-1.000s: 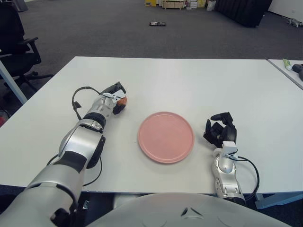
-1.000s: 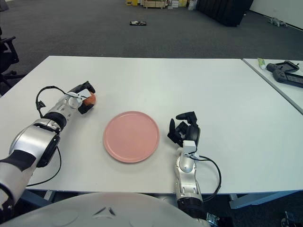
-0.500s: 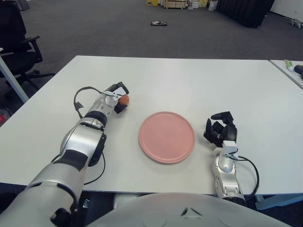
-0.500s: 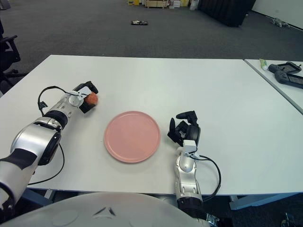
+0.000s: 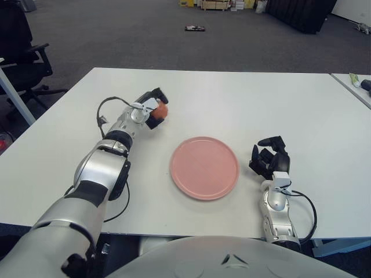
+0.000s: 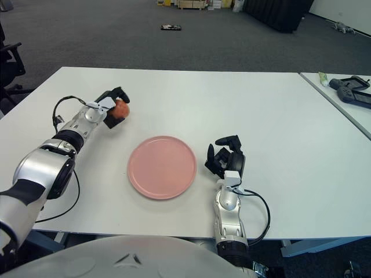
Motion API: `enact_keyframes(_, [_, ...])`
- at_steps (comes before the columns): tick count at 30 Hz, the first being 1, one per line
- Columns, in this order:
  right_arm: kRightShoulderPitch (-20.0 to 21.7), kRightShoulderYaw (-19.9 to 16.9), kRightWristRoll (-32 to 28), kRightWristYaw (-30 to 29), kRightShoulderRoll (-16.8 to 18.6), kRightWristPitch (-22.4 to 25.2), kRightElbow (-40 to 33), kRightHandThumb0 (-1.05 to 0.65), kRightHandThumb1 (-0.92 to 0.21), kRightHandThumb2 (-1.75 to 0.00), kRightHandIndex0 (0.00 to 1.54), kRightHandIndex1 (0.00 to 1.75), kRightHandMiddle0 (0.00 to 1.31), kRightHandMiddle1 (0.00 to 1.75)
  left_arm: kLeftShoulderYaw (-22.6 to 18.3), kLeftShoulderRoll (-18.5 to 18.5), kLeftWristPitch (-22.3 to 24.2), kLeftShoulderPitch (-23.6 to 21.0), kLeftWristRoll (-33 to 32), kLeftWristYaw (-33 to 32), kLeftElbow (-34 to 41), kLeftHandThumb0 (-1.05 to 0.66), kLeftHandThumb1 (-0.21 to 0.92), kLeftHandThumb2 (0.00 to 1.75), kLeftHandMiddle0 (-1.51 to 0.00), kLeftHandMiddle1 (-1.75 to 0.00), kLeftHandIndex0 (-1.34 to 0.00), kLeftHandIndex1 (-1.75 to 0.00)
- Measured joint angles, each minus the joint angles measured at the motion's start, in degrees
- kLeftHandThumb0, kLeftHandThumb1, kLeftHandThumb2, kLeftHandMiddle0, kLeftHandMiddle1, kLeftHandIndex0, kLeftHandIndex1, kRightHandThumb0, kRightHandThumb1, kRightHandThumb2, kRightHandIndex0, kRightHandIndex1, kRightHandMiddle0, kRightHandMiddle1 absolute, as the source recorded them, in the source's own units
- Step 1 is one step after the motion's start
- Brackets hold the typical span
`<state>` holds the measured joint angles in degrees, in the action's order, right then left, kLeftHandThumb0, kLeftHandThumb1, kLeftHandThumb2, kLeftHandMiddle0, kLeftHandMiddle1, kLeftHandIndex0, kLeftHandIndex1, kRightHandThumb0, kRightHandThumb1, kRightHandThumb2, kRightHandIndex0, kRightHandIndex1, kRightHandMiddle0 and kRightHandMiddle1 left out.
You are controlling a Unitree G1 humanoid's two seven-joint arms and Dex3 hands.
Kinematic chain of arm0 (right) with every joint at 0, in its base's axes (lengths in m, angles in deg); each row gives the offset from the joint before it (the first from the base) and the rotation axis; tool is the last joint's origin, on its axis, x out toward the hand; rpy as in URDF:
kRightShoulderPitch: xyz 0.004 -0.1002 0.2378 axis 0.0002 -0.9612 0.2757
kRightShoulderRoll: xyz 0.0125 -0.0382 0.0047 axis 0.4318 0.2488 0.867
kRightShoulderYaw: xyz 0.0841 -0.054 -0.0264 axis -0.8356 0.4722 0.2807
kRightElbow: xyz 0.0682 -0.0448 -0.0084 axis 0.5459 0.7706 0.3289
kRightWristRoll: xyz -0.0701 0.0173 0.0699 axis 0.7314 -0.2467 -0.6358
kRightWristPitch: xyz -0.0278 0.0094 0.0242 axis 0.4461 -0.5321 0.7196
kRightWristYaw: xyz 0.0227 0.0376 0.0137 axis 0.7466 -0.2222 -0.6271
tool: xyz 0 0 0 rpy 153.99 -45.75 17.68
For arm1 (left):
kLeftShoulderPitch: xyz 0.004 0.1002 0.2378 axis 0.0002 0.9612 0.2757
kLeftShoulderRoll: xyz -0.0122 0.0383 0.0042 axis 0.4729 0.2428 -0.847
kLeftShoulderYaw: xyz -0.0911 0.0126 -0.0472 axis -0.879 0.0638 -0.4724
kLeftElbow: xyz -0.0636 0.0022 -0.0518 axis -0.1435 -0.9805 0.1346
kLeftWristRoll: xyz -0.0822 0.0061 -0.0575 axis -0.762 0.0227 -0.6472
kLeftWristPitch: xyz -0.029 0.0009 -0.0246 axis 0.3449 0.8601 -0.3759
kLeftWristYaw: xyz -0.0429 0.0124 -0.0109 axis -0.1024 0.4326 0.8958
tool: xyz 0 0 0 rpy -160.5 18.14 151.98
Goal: Put the apple into the plate.
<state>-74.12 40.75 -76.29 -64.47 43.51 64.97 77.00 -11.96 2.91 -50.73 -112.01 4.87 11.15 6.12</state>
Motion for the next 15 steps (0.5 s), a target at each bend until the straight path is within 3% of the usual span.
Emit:
enact_keyframes(7, [0.3, -0.1, 0.0, 0.1, 0.0, 0.0, 0.2, -0.41, -0.55, -1.03, 1.00, 1.75, 0.43, 1.75, 1.7, 0.0, -7.5, 0.1, 1.0, -1.6, 6.3, 0.00, 0.13, 1.51, -0.76, -1.68, -0.53, -1.75])
enact_keyframes(15, [0.6, -0.4, -0.4, 0.3, 0.0, 0.0, 0.5, -0.42, -0.54, -1.04, 0.98, 1.75, 0.44, 1.75, 1.8, -0.9, -15.9, 3.3, -0.5, -0.7, 13.2, 0.00, 0.08, 1.54, -0.84, -1.59, -0.56, -1.75])
